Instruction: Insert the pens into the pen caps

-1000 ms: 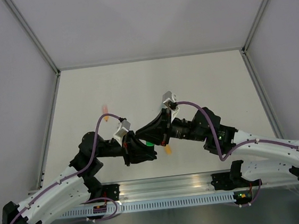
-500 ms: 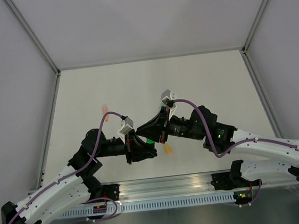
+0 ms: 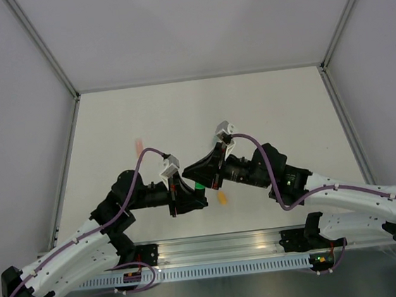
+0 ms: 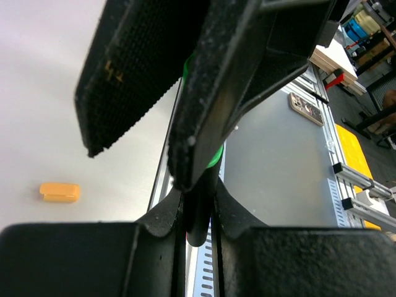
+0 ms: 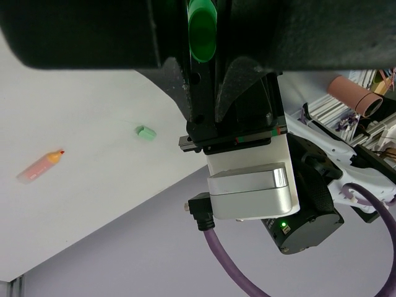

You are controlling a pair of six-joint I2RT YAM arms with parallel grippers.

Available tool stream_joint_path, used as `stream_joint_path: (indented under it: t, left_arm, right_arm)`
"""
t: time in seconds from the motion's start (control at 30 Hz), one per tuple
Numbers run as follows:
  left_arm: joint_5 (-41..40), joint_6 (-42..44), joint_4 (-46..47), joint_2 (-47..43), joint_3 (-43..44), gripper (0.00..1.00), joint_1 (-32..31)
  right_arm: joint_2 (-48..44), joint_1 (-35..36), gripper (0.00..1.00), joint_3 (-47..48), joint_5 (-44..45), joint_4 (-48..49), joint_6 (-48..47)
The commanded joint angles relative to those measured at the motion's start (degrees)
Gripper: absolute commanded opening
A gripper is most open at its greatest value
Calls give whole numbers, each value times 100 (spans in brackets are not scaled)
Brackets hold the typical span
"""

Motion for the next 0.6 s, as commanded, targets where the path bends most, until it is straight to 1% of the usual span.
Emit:
stream_joint_path:
  t: [0.0, 0.1, 0.17, 0.2, 0.3, 0.57]
  left_arm:
    - [-1316, -162, 1790, -107, 826, 2, 224]
    - [-1176, -214, 1781, -169, 852, 2, 294]
    - [-1044, -363, 1860, -152, 852, 2, 356]
    - [-773, -416, 1991, -108, 870, 2, 399]
    - [-560, -592, 2132, -64, 878, 2, 426]
    - [-348, -891, 2361, 59, 1010, 2, 567]
  right_arm:
    - [210, 283, 0, -607, -1231, -1633, 66]
    - [95, 283, 0, -695, -1397, -1686, -57]
    - [104, 283, 0, -721, -1695, -1624, -154]
    - [104, 283, 0, -730, -1941, -1598, -163]
    - [148, 292, 0, -730, -2284, -1589, -330]
    - [183, 345, 0, -923, -2610, -1378, -339]
